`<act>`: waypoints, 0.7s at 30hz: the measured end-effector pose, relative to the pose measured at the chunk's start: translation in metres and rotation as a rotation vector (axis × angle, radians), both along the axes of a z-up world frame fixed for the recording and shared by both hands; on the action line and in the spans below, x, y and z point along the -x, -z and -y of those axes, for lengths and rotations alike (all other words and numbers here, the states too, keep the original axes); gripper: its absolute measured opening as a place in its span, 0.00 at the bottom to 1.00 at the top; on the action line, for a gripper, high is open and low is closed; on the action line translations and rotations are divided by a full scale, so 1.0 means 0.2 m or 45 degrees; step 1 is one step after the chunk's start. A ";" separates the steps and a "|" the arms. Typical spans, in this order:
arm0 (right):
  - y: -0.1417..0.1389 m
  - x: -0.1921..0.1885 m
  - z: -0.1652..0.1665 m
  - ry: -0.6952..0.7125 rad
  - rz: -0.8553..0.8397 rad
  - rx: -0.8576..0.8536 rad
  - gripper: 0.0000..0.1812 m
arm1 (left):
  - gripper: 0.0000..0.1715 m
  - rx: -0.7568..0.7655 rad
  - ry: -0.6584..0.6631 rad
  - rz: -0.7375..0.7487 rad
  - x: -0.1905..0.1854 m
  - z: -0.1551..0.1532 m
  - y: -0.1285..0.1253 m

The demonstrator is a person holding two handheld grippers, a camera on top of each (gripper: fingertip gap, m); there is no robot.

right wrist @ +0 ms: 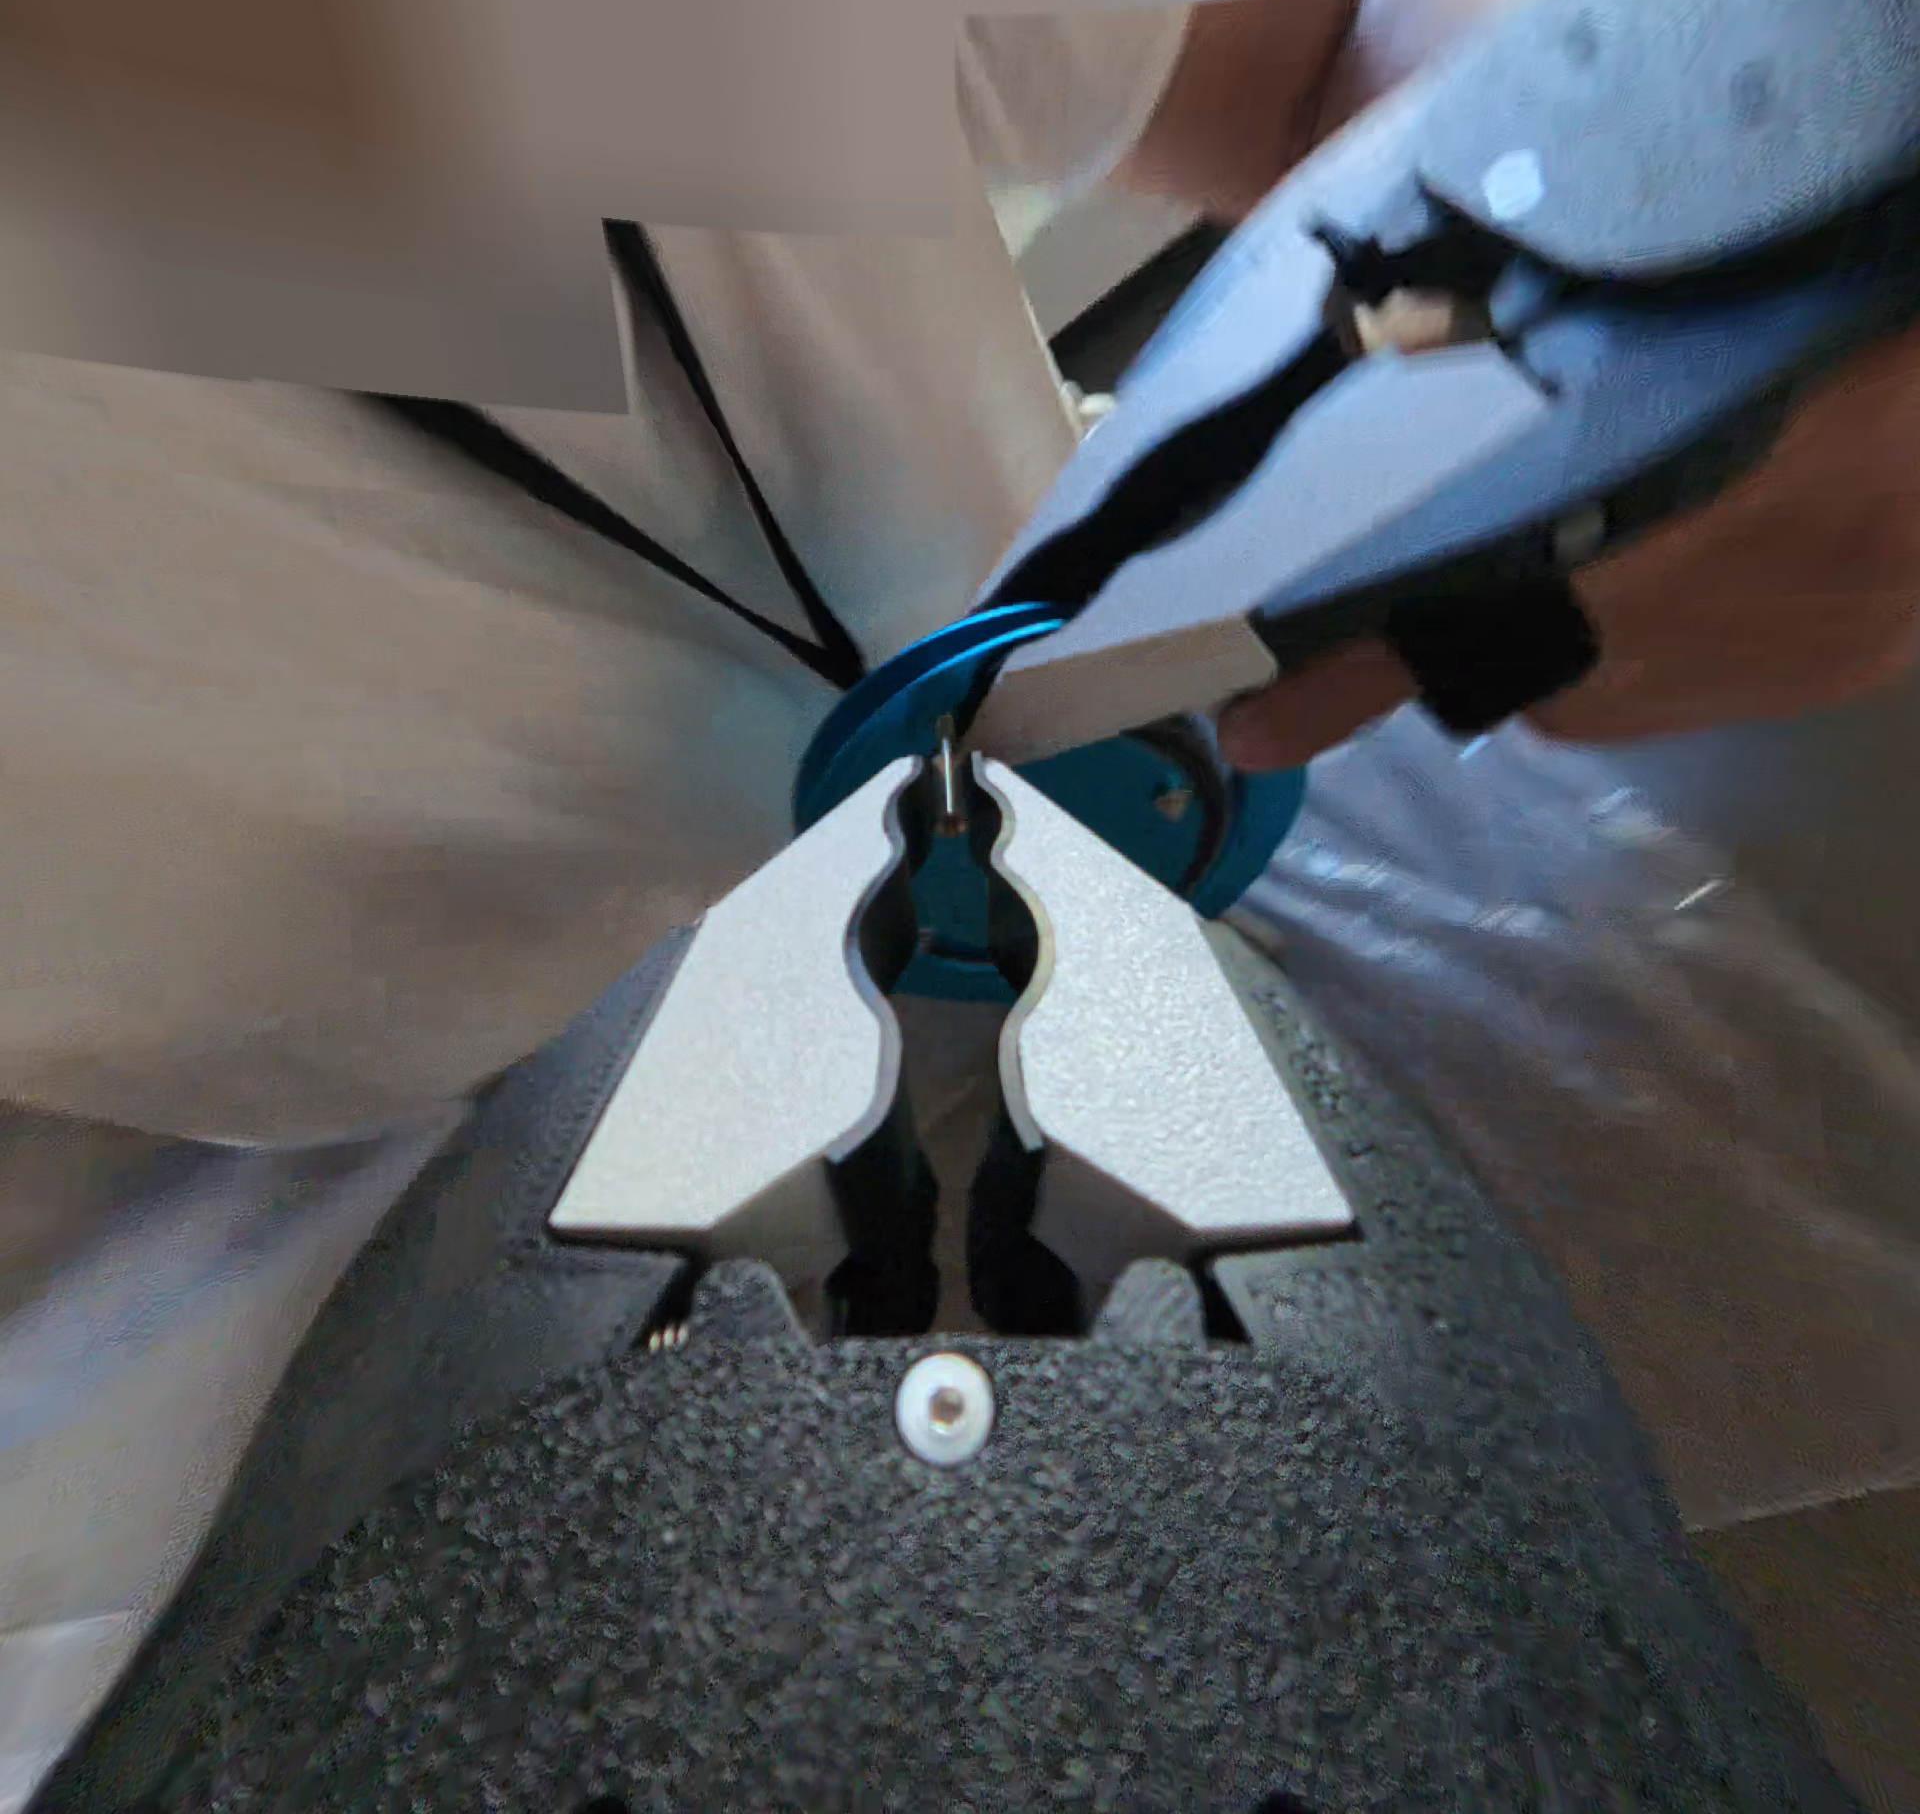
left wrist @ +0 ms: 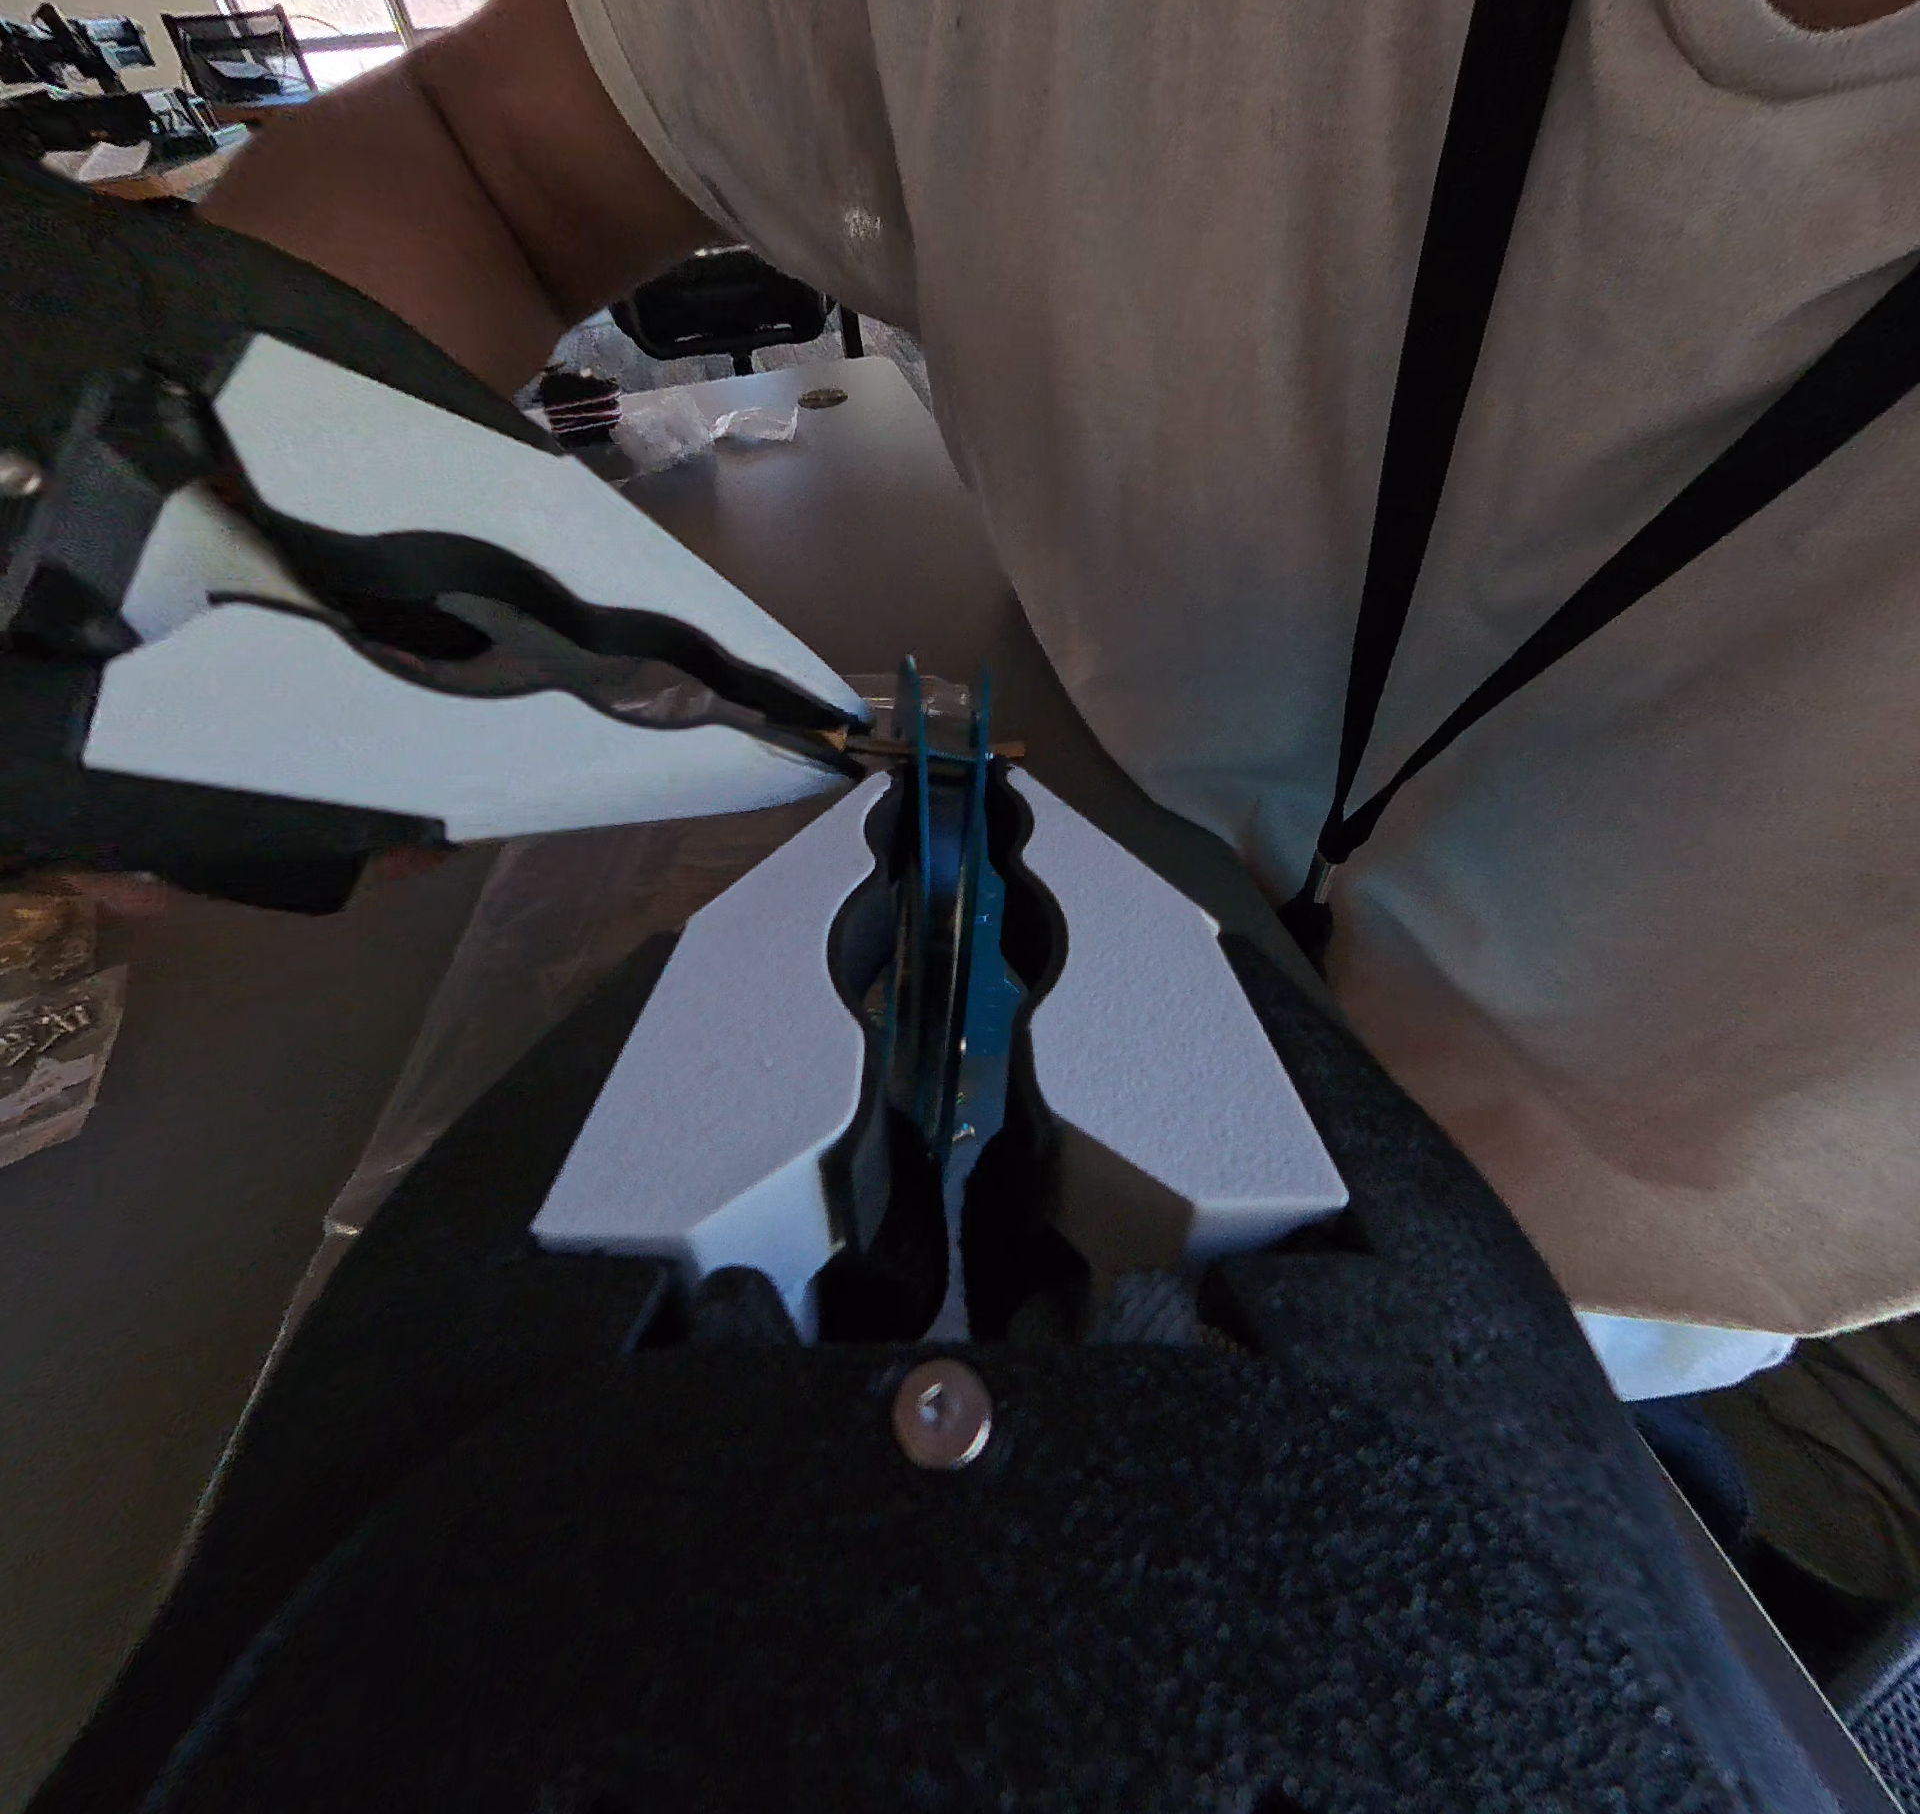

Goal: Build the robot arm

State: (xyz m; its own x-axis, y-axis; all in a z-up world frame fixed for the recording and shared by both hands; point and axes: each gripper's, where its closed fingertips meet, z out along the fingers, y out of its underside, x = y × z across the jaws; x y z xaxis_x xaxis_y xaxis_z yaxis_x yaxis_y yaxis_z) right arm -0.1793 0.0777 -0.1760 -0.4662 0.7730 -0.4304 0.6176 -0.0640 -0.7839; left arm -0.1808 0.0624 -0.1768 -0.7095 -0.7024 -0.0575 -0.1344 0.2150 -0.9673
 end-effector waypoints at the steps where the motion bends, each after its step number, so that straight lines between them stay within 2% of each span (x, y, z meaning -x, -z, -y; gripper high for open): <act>1: 0.00 0.00 0.01 0.023 0.136 0.153 0.02 | 0.08 -0.003 0.001 0.000 0.00 0.00 0.00; 5: -0.02 0.00 0.03 0.135 0.559 0.735 0.02 | 0.08 -0.013 0.007 0.004 0.01 0.01 0.00; 8: -0.02 0.00 0.02 0.243 0.647 0.891 0.02 | 0.08 -0.012 -0.018 0.008 0.00 -0.01 0.00; 9: -0.02 0.00 0.01 0.253 0.622 0.857 0.02 | 0.08 -0.010 -0.020 0.006 0.00 -0.01 0.00; 12: 0.01 -0.02 -0.03 0.256 0.420 0.538 0.08 | 0.08 -0.006 -0.017 0.003 0.01 -0.01 0.00; 16: 0.00 -0.03 -0.09 0.273 0.058 0.152 0.10 | 0.08 -0.004 -0.017 -0.004 0.01 -0.01 0.00; 18: -0.02 -0.02 -0.10 0.317 -0.041 0.147 0.11 | 0.08 -0.001 -0.020 -0.005 0.01 -0.02 0.00; 21: -0.08 -0.01 -0.06 0.283 -0.007 0.396 0.10 | 0.08 0.000 -0.024 -0.006 0.01 -0.02 0.00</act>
